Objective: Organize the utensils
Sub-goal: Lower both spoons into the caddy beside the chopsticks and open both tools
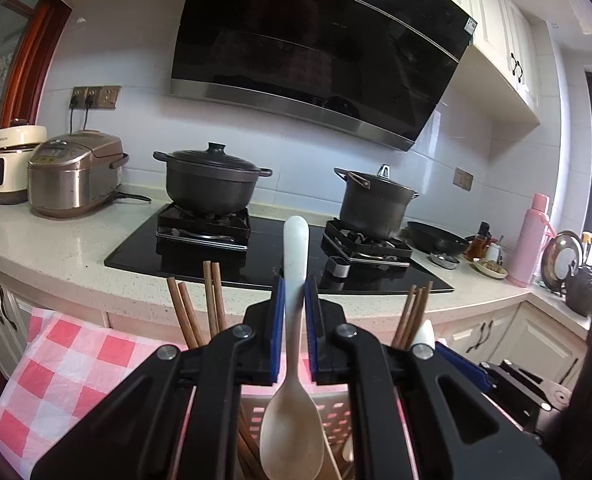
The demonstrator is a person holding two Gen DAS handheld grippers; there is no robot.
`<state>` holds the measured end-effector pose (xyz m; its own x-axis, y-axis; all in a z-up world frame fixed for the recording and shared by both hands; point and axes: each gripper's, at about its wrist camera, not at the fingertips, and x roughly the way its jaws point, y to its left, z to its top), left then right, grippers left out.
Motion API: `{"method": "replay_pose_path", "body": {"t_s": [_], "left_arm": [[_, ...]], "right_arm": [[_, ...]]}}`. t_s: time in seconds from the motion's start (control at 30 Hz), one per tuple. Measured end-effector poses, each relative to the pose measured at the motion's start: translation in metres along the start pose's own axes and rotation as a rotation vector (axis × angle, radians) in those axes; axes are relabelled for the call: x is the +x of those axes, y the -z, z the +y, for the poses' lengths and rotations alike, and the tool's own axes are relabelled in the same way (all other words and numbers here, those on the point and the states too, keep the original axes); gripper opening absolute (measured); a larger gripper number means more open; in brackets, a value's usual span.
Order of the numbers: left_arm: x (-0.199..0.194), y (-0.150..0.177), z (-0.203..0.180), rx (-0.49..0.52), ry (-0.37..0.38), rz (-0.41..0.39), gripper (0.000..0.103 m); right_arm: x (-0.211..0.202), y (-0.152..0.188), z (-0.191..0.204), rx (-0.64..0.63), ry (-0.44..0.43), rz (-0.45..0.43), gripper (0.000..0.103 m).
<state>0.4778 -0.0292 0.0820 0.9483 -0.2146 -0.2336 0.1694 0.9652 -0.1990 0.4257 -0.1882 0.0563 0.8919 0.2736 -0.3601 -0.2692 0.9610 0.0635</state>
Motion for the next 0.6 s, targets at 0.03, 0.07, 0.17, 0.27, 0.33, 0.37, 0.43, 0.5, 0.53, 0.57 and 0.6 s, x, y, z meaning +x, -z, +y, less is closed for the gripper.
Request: {"method": "replay_pose_path", "body": {"t_s": [0.03,0.07,0.17,0.27,0.33,0.37,0.43,0.5,0.53,0.57,0.6], "left_arm": [[0.002,0.002,0.001,0.000,-0.005,-0.003,0.010],[0.004,0.005,0.001,-0.001,-0.011,-0.006,0.010],[0.008,0.009,0.004,-0.003,-0.018,-0.003,0.010],[0.012,0.013,0.006,-0.005,-0.024,-0.009,0.010],[0.013,0.015,0.007,-0.005,-0.025,-0.009,0.010],[0.014,0.017,0.008,-0.004,-0.026,-0.004,0.010],[0.013,0.018,0.008,-0.003,-0.026,-0.002,0.010],[0.010,0.020,0.006,0.002,-0.026,-0.002,0.010],[0.009,0.020,0.005,0.005,-0.026,-0.001,0.010],[0.007,0.022,0.005,0.008,-0.025,0.001,0.010],[0.006,0.023,0.004,0.009,-0.025,0.003,0.010]], "right_arm": [[0.000,0.001,0.001,-0.004,-0.001,-0.002,0.034],[0.001,0.001,0.002,-0.009,-0.002,-0.005,0.034],[0.000,0.002,0.002,-0.012,-0.010,-0.010,0.034],[-0.001,0.003,0.003,-0.014,-0.010,-0.016,0.034],[-0.002,0.003,0.002,-0.009,-0.011,-0.018,0.034],[-0.002,0.004,0.002,-0.008,-0.010,-0.018,0.034],[-0.003,0.004,0.002,-0.008,-0.010,-0.020,0.034],[-0.003,0.004,0.003,-0.010,-0.012,-0.020,0.034],[-0.003,0.005,0.003,-0.010,-0.012,-0.020,0.034],[-0.003,0.005,0.003,-0.010,-0.013,-0.019,0.034],[-0.003,0.006,0.004,-0.010,-0.013,-0.017,0.034]]}}
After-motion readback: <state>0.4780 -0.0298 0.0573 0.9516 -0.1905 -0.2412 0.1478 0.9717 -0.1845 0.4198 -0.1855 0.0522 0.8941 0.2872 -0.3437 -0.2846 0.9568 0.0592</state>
